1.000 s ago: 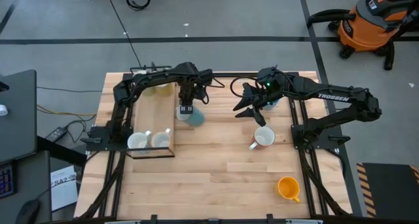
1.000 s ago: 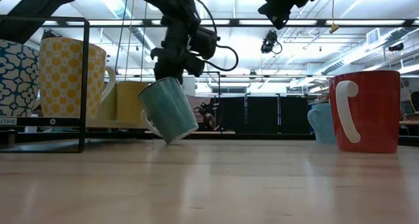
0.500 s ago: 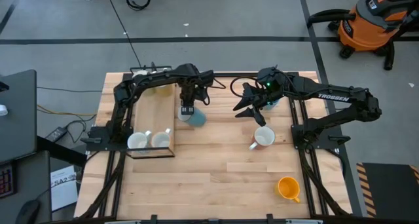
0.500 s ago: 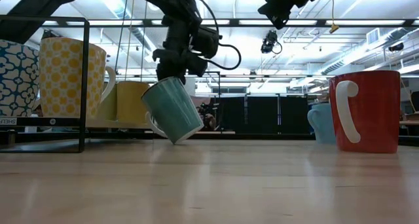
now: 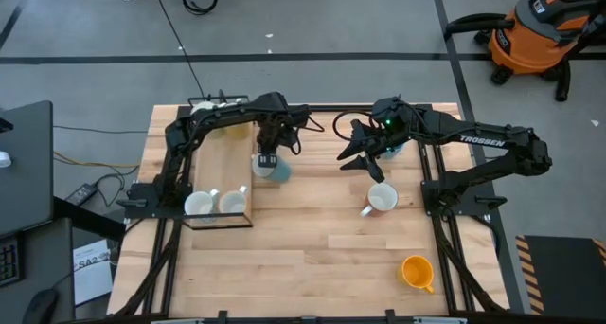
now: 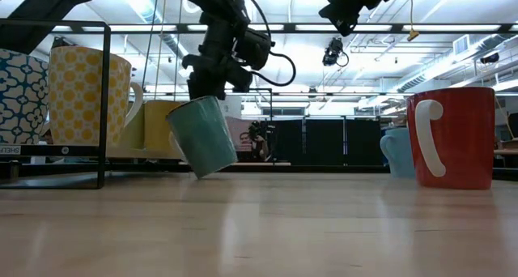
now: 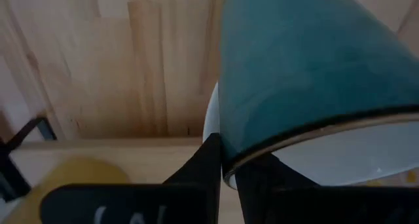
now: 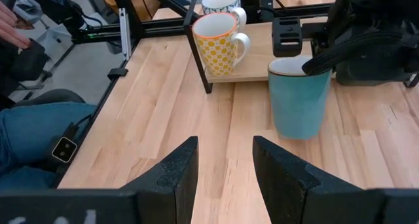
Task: Place coffee mugs
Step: Move the light blue mug to the center of the table
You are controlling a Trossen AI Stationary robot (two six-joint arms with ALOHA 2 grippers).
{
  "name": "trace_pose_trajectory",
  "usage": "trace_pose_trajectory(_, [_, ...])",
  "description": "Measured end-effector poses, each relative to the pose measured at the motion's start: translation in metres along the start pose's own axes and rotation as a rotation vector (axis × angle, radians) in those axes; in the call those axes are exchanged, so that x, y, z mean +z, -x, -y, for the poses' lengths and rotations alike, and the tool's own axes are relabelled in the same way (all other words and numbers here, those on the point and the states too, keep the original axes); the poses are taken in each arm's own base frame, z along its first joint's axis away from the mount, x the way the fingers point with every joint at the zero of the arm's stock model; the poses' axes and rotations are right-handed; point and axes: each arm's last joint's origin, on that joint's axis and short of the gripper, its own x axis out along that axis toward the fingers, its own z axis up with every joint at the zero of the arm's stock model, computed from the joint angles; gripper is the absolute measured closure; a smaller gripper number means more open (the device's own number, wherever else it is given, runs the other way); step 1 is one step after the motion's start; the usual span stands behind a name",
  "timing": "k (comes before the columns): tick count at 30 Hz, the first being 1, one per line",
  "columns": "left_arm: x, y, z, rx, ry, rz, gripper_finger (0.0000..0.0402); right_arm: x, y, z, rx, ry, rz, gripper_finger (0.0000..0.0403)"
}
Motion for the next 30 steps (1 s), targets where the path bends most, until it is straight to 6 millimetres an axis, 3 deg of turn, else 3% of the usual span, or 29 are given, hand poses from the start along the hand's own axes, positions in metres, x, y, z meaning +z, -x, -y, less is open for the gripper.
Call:
trace_pose_trajectory(15, [0.001,0.001,0.006,0.063,-0.013,-0.026,0.0359,0.0,0.0,0.0,0.0,0.0,0.0,0.0252])
trace_pose_trajectory(30, [0.016,0.003,0.015,0.104,-0.038,0.082,0.0258,0.0,0.0,0.0,0.0,0.0,0.0,0.0252])
